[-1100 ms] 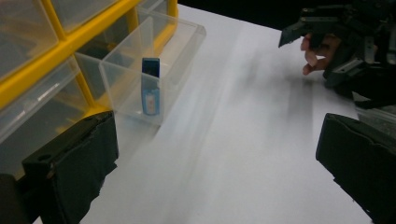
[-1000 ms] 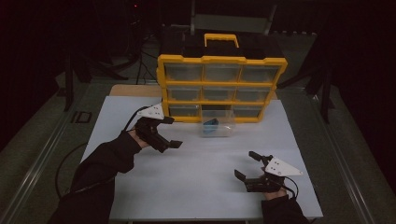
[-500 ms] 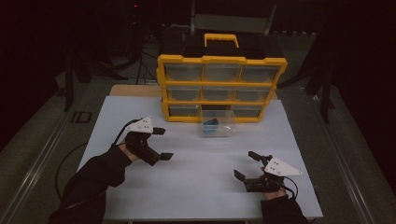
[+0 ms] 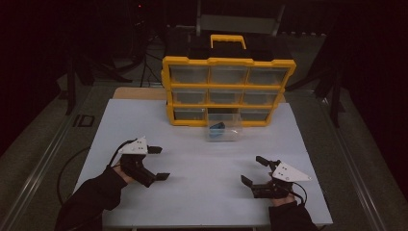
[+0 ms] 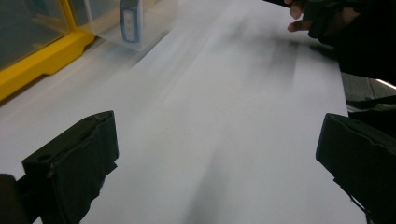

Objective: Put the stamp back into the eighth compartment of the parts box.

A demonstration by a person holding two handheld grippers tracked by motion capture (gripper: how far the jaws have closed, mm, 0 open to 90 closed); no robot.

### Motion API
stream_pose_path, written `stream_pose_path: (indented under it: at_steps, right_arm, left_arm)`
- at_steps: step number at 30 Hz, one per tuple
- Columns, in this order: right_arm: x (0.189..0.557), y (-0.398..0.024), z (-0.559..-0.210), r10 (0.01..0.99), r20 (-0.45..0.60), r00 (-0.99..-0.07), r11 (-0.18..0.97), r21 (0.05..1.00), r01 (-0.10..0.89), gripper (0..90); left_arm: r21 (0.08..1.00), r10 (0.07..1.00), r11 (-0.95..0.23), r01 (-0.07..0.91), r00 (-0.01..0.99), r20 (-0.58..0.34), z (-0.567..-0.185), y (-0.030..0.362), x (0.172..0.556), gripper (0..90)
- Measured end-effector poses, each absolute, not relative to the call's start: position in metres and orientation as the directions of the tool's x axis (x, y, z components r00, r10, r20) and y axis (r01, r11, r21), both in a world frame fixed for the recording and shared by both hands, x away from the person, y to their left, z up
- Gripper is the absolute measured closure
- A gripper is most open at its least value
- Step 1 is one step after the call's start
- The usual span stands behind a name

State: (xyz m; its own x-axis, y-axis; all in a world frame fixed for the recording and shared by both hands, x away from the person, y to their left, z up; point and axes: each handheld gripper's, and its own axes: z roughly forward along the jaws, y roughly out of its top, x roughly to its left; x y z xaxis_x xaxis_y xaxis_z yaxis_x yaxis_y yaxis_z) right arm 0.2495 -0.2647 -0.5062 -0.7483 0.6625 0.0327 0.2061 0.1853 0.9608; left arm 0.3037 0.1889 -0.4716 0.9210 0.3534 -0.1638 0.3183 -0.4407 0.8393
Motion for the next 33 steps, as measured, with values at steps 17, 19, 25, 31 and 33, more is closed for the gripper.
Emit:
stream_pose_path:
  at_steps: [17, 19, 25, 31, 33]
  right_arm:
    - [0.249, -0.265, -0.506, 0.662, 0.031, -0.749, 0.188, 0.960, 0.206, 10.0]
    - [0.249, -0.264, -0.506, 0.662, 0.030, -0.749, 0.189, 0.960, 0.205, 10.0]
    - [0.249, -0.265, -0.506, 0.663, 0.029, -0.748, 0.190, 0.960, 0.206, 10.0]
    - [0.248, -0.265, -0.506, 0.664, 0.025, -0.747, 0.198, 0.958, 0.208, 10.0]
    - [0.248, -0.264, -0.506, 0.664, 0.024, -0.747, 0.200, 0.958, 0.208, 10.0]
  left_arm:
    - [0.844, 0.403, -0.428, 0.323, 0.904, -0.141, -0.489, 0.218, 0.268, 0.1]
    - [0.843, 0.413, -0.425, 0.329, 0.899, -0.142, -0.492, 0.222, 0.266, 0.1]
    - [0.851, 0.458, -0.399, 0.342, 0.878, -0.138, -0.500, 0.232, 0.257, 0.1]
    - [0.864, 0.520, -0.351, 0.362, 0.842, -0.142, -0.508, 0.242, 0.249, 0.1]
    - [0.863, 0.529, -0.354, 0.361, 0.838, -0.134, -0.508, 0.242, 0.248, 0.1]
